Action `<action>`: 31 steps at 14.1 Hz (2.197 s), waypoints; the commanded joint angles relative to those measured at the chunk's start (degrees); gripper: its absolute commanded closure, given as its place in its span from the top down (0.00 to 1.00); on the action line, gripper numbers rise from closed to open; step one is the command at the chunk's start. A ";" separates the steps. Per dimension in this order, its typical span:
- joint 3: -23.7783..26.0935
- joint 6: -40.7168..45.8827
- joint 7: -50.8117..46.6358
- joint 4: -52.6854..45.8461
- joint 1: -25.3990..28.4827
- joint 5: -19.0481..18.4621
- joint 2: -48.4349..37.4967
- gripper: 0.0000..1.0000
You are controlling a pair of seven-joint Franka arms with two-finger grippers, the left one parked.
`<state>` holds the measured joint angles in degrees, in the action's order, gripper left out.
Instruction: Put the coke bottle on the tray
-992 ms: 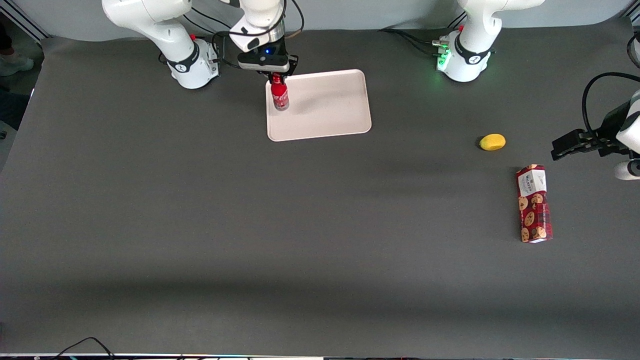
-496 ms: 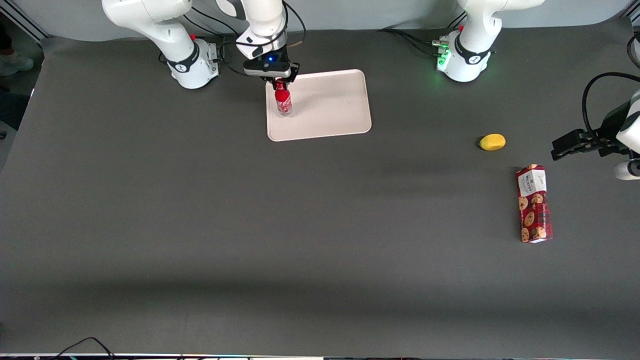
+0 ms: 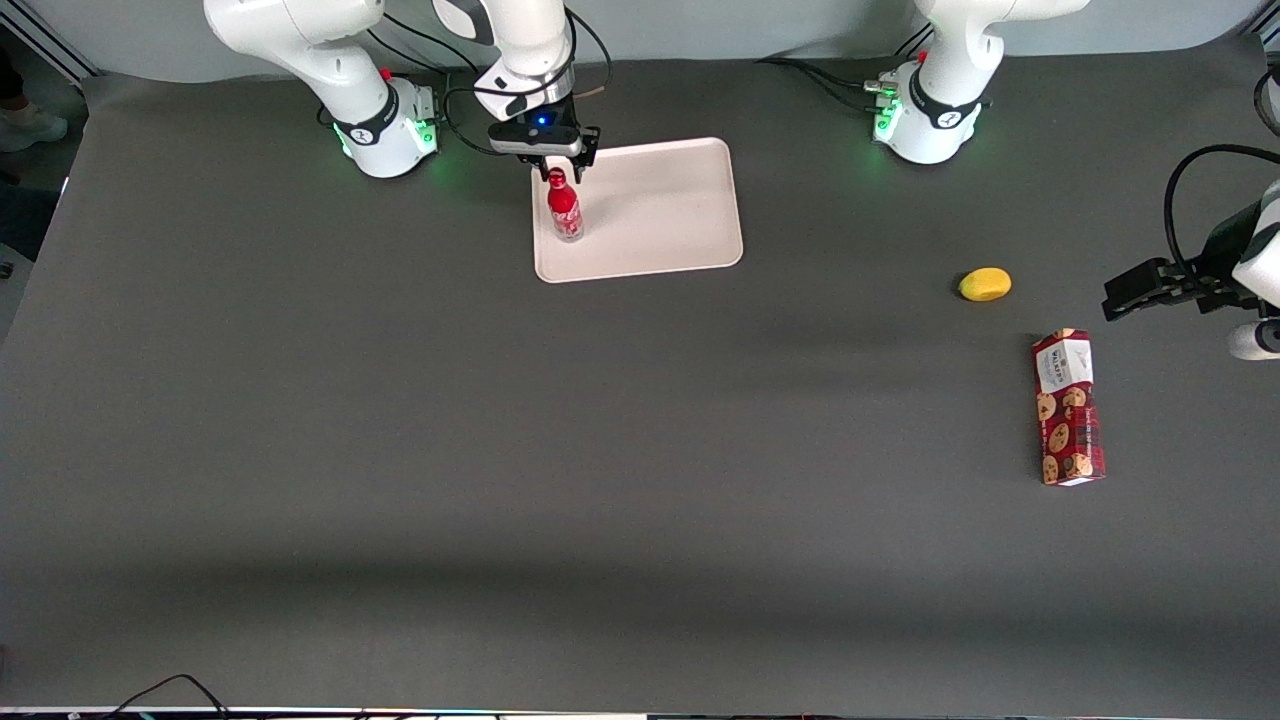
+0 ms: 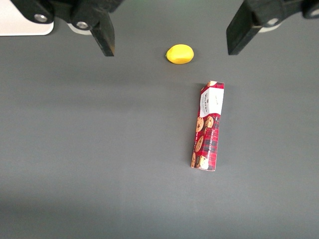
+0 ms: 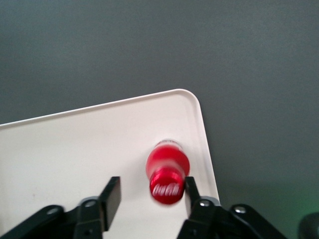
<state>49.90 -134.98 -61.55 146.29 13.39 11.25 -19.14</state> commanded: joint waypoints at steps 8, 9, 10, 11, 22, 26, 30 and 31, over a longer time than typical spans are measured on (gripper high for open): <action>-5.14 14.35 0.47 -14.50 -1.52 -0.25 -0.63 1.00; -7.43 18.83 0.56 -19.42 -1.52 -2.52 0.15 1.00; -9.63 23.66 0.73 -24.60 -1.52 -4.46 1.81 1.00; -11.04 28.32 1.17 -30.05 -1.52 -5.78 3.83 1.00; -35.73 56.93 38.40 -59.46 -9.59 -10.10 9.04 1.00; -48.31 53.53 52.67 -53.68 -10.66 -10.72 8.95 1.00; -49.99 48.59 55.93 -49.00 -11.45 -10.72 8.60 1.00; -49.99 48.32 55.49 -49.78 -11.19 -10.46 9.47 1.00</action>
<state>-0.47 -85.77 -6.67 96.73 1.68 1.18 -9.58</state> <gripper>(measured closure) 0.000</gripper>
